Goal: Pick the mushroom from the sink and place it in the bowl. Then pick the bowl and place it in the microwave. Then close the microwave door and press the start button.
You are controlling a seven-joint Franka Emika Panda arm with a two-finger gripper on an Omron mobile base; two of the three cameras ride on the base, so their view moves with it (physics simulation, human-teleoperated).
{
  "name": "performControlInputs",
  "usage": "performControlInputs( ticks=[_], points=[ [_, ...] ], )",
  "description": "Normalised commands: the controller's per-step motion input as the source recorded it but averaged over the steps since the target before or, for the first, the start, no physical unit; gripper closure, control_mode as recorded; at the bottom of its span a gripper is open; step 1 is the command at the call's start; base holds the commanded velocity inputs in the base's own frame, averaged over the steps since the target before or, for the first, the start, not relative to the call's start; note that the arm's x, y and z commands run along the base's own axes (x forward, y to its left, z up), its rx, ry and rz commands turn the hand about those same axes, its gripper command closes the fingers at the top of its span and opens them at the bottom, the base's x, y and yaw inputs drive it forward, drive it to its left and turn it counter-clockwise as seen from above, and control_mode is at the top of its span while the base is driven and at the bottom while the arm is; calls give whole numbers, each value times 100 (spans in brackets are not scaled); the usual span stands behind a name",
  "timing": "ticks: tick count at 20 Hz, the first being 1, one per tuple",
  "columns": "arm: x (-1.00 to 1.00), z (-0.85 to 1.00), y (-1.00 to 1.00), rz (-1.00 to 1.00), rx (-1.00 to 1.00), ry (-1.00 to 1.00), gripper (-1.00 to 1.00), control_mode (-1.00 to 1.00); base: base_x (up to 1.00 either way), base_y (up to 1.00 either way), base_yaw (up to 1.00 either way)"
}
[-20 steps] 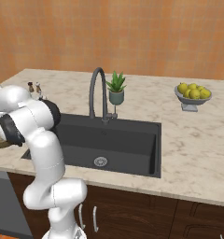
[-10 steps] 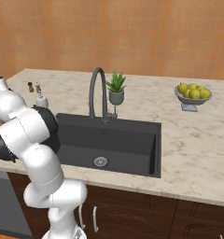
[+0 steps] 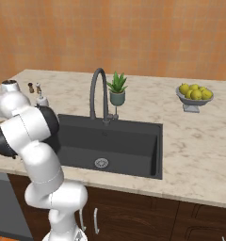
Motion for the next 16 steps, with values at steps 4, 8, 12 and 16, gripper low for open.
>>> performControlInputs(
  ticks=[4,8,12,16],
  points=[
    [32,-7,35,0,0,1,-100,-100,0,0,0],
    [14,-32,16,0,0,0,-100,-100,0,0,0],
    [16,-37,5,0,0,0,-100,-100,0,0,0],
    [19,-44,10,0,0,0,-100,-100,0,0,0]
  ],
)
